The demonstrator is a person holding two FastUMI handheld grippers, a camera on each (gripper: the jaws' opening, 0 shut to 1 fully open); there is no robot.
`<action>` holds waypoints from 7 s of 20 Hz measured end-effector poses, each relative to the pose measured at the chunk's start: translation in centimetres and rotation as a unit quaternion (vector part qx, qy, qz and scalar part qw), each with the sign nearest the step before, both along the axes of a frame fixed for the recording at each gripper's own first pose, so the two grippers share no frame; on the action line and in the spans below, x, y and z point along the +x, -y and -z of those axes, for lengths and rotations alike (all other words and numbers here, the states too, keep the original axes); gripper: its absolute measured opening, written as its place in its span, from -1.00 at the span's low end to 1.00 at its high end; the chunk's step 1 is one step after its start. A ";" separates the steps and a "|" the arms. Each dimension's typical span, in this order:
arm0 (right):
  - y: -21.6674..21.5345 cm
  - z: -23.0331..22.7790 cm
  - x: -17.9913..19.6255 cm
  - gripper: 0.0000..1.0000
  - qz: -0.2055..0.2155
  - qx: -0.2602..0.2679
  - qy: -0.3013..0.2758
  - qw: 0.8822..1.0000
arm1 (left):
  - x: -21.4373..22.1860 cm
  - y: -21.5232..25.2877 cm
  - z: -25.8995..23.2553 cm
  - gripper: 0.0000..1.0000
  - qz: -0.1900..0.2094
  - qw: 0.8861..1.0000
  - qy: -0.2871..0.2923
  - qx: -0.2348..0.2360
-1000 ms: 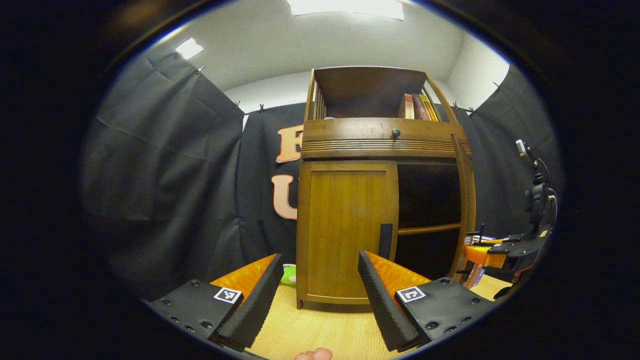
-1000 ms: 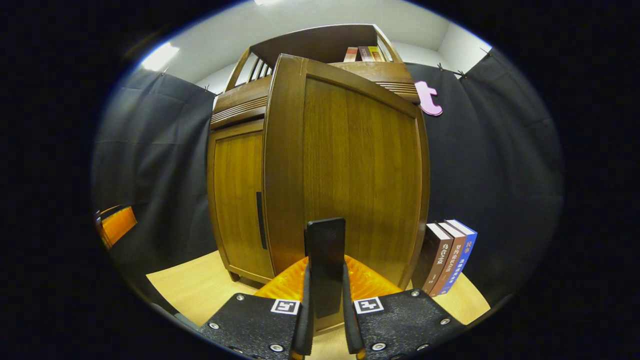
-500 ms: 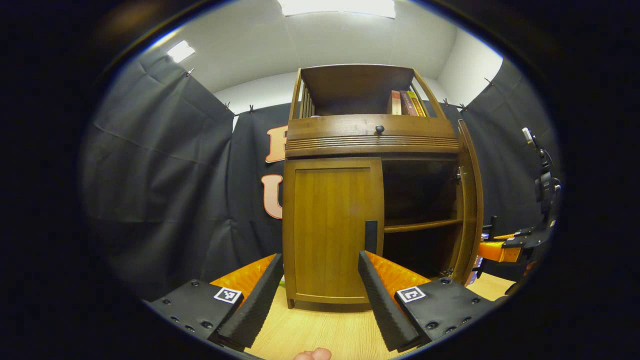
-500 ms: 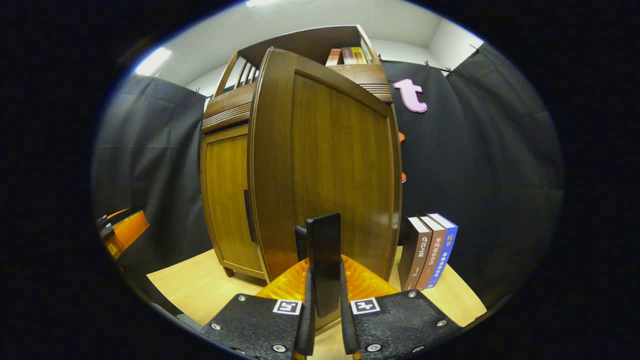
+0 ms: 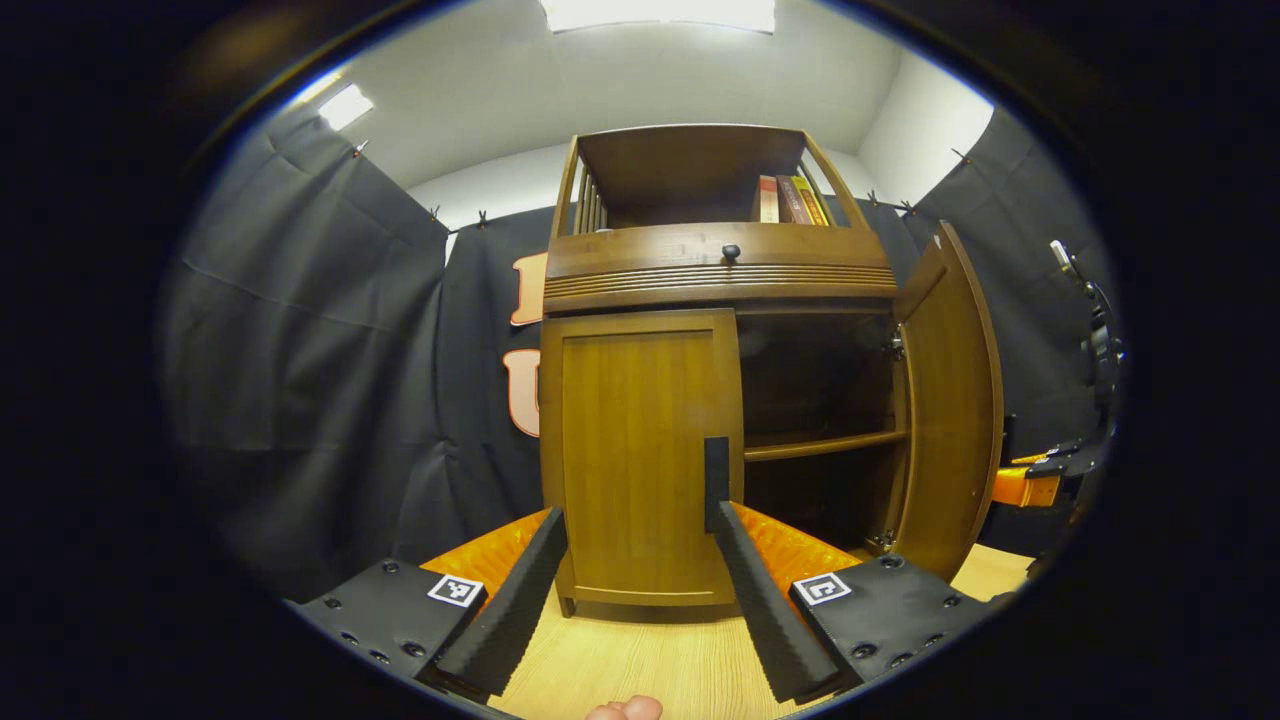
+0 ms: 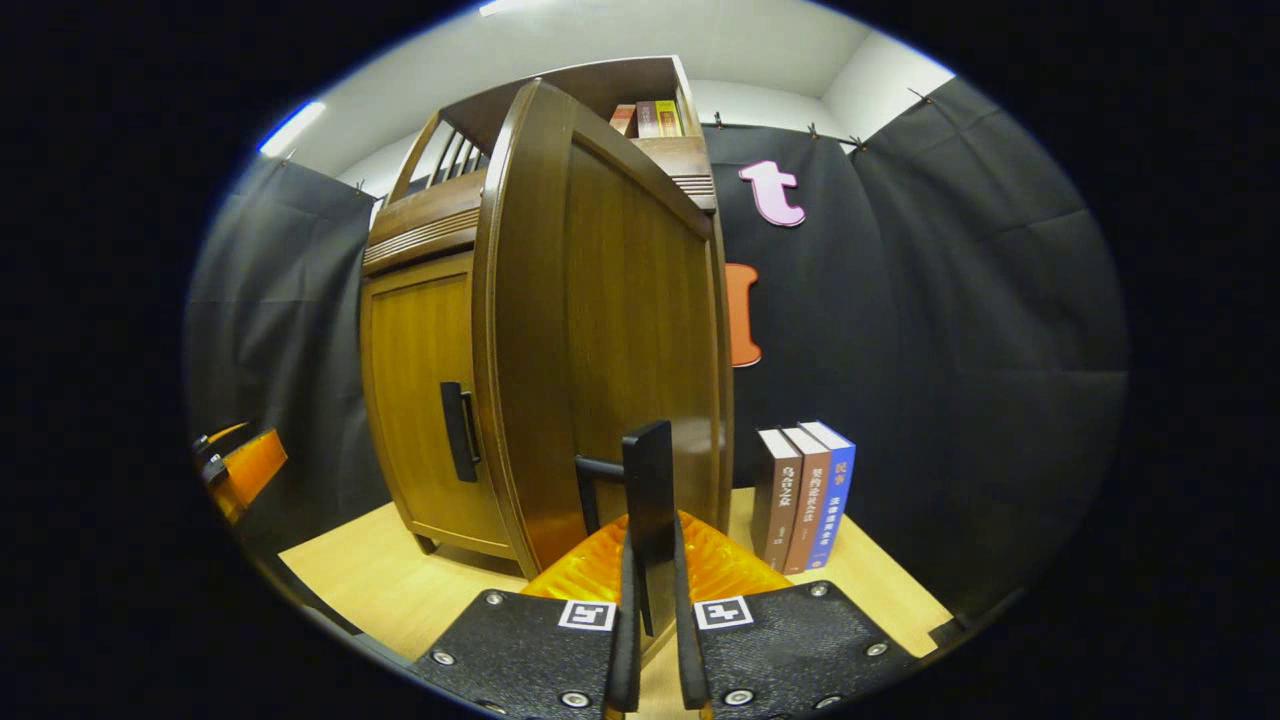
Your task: Open the right door of the double-door shoe cabinet with the right hand, and open the left door with the left hand.
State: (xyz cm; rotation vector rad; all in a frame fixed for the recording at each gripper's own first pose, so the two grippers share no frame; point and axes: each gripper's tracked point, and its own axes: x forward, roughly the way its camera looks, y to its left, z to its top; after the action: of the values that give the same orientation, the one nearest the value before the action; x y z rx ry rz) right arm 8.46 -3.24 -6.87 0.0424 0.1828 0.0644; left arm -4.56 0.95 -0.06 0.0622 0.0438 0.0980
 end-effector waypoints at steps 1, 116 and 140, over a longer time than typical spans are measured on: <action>0.7 0.0 -0.1 -0.71 0.007 -0.010 0.001 1.000 | 0.0 0.3 0.0 0.94 0.003 1.000 0.001 -0.001; -3.7 0.6 -12.8 0.86 -0.015 -0.012 -0.027 0.999 | 12.2 0.0 8.0 -0.33 0.075 0.992 -0.095 -0.022; -10.9 1.7 -10.8 0.86 -0.068 0.004 -0.038 0.997 | 2.5 -18.4 6.1 -0.80 -0.026 0.995 -0.092 -0.041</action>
State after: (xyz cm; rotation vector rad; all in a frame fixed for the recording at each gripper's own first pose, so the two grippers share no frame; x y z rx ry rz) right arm -2.34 7.63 -8.59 0.0400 0.2620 0.2000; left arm -2.11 19.37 -6.15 -0.0132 0.2335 0.1430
